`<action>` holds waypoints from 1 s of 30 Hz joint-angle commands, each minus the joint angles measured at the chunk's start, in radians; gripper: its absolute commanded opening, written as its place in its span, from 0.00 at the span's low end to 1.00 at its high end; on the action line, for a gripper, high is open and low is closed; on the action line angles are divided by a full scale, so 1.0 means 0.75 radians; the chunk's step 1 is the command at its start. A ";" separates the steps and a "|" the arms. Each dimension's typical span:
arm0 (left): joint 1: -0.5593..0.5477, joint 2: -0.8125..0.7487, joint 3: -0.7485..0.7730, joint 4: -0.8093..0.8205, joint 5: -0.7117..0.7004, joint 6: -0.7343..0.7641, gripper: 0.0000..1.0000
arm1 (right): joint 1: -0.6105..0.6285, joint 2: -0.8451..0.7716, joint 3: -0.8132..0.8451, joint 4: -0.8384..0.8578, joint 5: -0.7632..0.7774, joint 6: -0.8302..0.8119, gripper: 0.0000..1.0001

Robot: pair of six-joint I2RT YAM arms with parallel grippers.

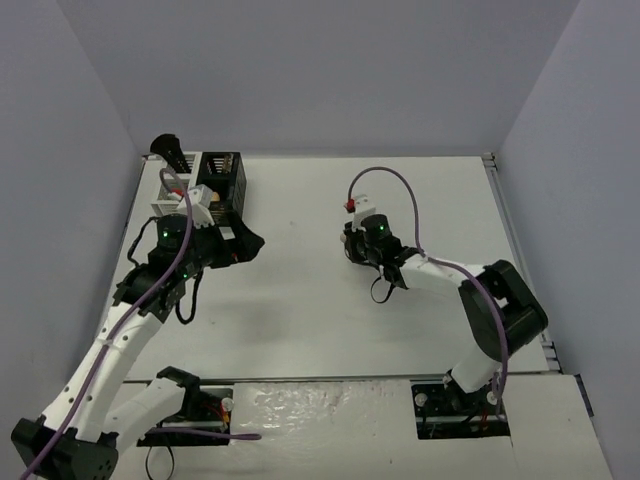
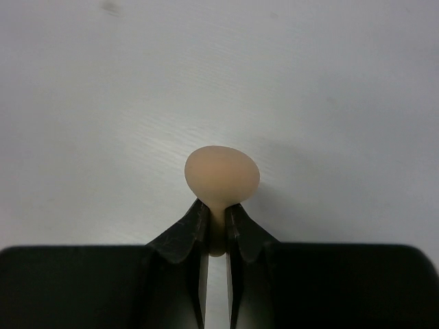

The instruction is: Organize the makeup

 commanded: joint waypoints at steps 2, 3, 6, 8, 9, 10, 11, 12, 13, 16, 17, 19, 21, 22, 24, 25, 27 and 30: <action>-0.145 0.134 0.056 0.260 0.053 -0.123 0.96 | 0.280 -0.311 -0.118 0.396 -0.185 -0.116 0.00; -0.172 0.158 0.058 0.276 0.048 -0.132 0.96 | 0.323 -0.338 -0.143 0.448 -0.196 -0.105 0.00; -0.229 0.204 0.069 0.291 0.002 -0.138 0.96 | 0.427 -0.378 -0.182 0.556 -0.195 -0.070 0.00; -0.253 0.217 0.059 0.304 -0.023 -0.151 0.96 | 0.471 -0.385 -0.188 0.600 -0.183 -0.065 0.00; -0.263 0.223 0.048 0.314 -0.026 -0.159 0.96 | 0.487 -0.385 -0.186 0.611 -0.174 -0.068 0.00; -0.273 0.224 0.038 0.320 -0.031 -0.166 0.96 | 0.502 -0.382 -0.183 0.622 -0.166 -0.069 0.00; -0.283 0.224 0.029 0.323 -0.037 -0.173 0.96 | 0.514 -0.378 -0.179 0.632 -0.160 -0.069 0.00; -0.290 0.222 0.025 0.321 -0.046 -0.182 0.96 | 0.520 -0.372 -0.178 0.642 -0.157 -0.070 0.00; -0.298 0.220 0.020 0.319 -0.055 -0.191 0.95 | 0.527 -0.367 -0.177 0.651 -0.155 -0.071 0.00; -0.318 0.212 -0.018 0.344 -0.068 -0.231 0.94 | 0.537 -0.346 -0.176 0.678 -0.150 -0.064 0.00; -0.324 0.211 -0.031 0.361 -0.069 -0.241 0.93 | 0.540 -0.340 -0.175 0.686 -0.150 -0.062 0.00; -0.344 0.227 -0.045 0.388 -0.072 -0.255 0.89 | 0.548 -0.334 -0.175 0.702 -0.149 -0.055 0.00; -0.361 0.247 -0.045 0.394 -0.072 -0.261 0.85 | 0.552 -0.333 -0.176 0.708 -0.145 -0.053 0.00; -0.371 0.258 -0.044 0.398 -0.072 -0.264 0.81 | 0.552 -0.334 -0.178 0.709 -0.143 -0.053 0.00; -0.385 0.272 -0.042 0.405 -0.077 -0.268 0.71 | 0.554 -0.341 -0.182 0.705 -0.129 -0.057 0.00; -0.389 0.275 -0.042 0.408 -0.081 -0.272 0.64 | 0.554 -0.346 -0.184 0.707 -0.121 -0.057 0.00; -0.398 0.274 -0.043 0.415 -0.099 -0.273 0.35 | 0.554 -0.346 -0.185 0.705 -0.109 -0.062 0.03; -0.401 0.268 -0.046 0.426 -0.127 -0.275 0.00 | 0.554 -0.346 -0.188 0.702 -0.098 -0.065 0.11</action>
